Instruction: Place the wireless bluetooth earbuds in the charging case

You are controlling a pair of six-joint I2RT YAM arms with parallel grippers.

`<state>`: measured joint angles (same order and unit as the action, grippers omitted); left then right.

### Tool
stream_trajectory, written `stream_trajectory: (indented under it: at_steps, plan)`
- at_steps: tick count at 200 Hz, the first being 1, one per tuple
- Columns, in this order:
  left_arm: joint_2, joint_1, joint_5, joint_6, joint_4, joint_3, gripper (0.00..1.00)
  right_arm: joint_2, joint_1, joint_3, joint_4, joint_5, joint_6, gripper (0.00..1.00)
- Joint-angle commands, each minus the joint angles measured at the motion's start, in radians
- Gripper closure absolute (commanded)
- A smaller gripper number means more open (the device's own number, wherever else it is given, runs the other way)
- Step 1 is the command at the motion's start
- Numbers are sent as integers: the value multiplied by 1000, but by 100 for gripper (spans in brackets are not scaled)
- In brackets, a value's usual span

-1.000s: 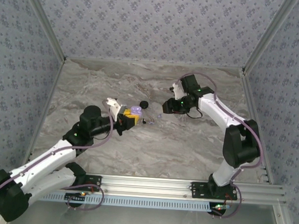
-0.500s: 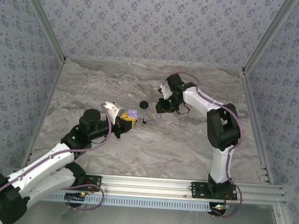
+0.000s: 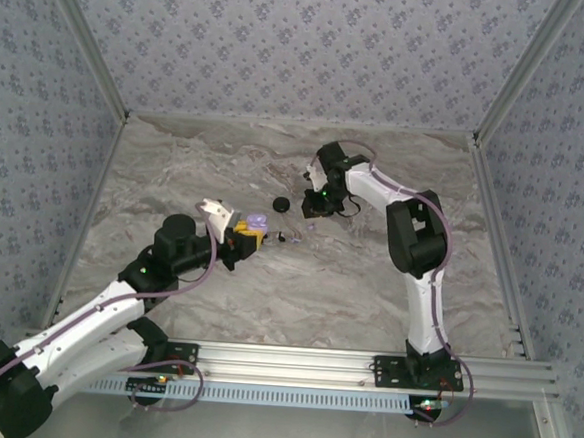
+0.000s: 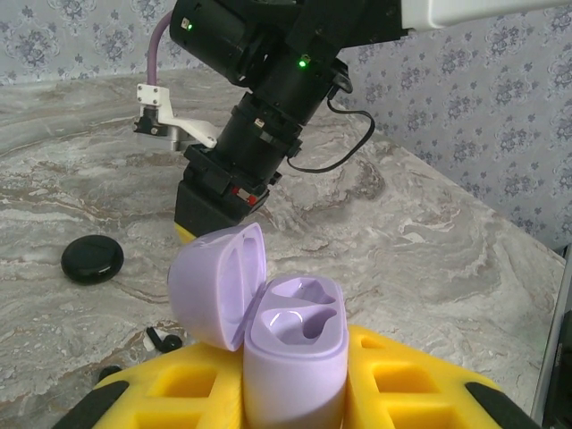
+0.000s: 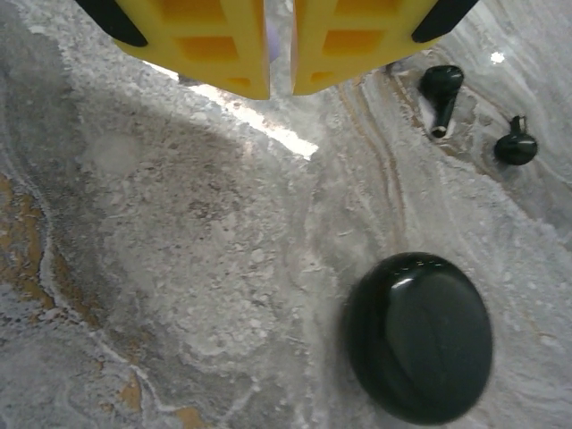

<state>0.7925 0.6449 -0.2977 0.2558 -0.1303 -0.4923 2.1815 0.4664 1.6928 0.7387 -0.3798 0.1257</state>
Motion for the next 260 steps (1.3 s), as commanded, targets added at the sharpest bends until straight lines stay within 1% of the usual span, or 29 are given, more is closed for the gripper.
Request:
stream_trajectory:
  at_steps: [1, 61, 104, 164, 199, 230, 260]
  plan:
    - [-16, -3, 12, 8, -13, 0, 75, 36, -7, 43, 69, 26, -24, 85]
    - [-15, -3, 11, 14, -20, 4, 75, 50, -24, 40, 117, 52, -44, 85]
    - [-14, -3, 12, 17, -25, 8, 75, 24, -22, 5, 143, 77, -53, 85]
    - [-8, -3, 11, 19, -33, 7, 75, -14, -9, -45, 146, 68, -59, 84]
    - [-6, -3, 9, 17, -32, 6, 75, -43, -5, -43, 150, 122, -46, 83]
    - [-5, -2, 10, 15, -31, 3, 75, -88, 1, -34, 148, 145, -44, 78]
    - [-2, -3, 9, 14, -36, 2, 75, -96, 15, -18, 142, 134, -65, 66]
